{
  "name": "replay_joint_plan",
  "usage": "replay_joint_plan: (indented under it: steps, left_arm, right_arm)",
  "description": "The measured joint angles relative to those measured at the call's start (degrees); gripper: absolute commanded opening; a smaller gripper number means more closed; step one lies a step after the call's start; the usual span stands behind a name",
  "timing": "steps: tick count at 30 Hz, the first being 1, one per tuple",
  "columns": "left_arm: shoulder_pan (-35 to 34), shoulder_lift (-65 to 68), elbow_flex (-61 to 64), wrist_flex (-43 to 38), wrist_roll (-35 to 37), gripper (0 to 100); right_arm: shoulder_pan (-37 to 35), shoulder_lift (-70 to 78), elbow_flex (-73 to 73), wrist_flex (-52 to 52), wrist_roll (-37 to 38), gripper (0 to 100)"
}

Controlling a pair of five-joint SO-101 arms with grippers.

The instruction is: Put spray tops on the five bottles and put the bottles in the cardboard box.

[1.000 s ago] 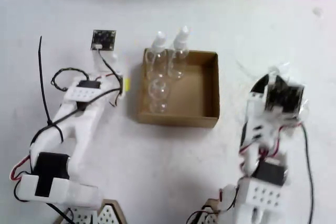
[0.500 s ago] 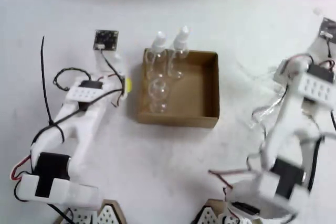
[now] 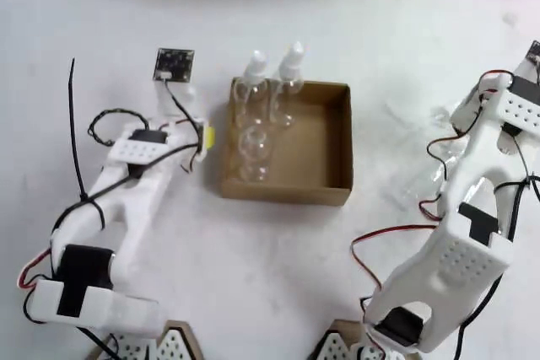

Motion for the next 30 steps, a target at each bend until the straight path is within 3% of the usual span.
replay_joint_plan:
  steps: [30]
  left_arm:
    - [0.35,0.00,0.00,0.00,0.00,19]
  right_arm:
    - [0.79,6.15,2.37,-5.63,-4.40,15.5]
